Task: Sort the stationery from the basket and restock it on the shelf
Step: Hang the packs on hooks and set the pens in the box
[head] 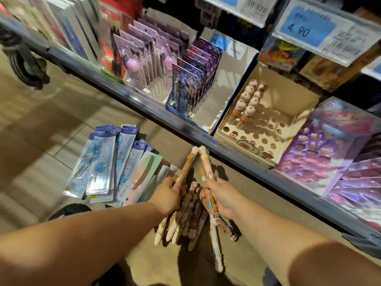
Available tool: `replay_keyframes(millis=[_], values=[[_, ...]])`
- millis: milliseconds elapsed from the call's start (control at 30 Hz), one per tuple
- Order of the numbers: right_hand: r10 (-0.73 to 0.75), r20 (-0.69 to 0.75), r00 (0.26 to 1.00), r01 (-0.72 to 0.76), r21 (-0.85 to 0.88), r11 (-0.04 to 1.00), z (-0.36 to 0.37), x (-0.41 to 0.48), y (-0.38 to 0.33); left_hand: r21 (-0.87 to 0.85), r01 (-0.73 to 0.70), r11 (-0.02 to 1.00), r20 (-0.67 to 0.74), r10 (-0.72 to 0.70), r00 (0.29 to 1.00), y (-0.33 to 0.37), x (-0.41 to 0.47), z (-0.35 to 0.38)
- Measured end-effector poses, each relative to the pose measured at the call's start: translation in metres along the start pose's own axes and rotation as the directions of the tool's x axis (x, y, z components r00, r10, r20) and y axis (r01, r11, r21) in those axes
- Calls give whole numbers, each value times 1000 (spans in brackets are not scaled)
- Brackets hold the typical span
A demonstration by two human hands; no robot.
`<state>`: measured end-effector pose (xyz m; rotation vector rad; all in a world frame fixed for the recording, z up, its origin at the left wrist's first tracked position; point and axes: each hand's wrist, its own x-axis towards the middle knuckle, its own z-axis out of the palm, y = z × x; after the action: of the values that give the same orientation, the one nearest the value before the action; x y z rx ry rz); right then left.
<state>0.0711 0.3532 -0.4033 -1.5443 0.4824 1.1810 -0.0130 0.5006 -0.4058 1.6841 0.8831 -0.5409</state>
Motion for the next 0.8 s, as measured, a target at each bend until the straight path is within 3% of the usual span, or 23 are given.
replay_keyframes(millis=[133,267,533,800], values=[[-54,-24,998,58,214,975,18,-9,-15,-46,-34,998,42,36,998,3,-16,3],[-78,-60,995,93,300,949,31,-17,-25,-61,-64,996,110,70,991,11,-32,-1],[-167,-29,985,168,314,935,39,-38,-36,-78,-130,988,198,143,970,25,-52,-19],[-270,5,963,264,190,945,52,-69,-62,-292,-104,951,293,192,937,74,-74,-40]])
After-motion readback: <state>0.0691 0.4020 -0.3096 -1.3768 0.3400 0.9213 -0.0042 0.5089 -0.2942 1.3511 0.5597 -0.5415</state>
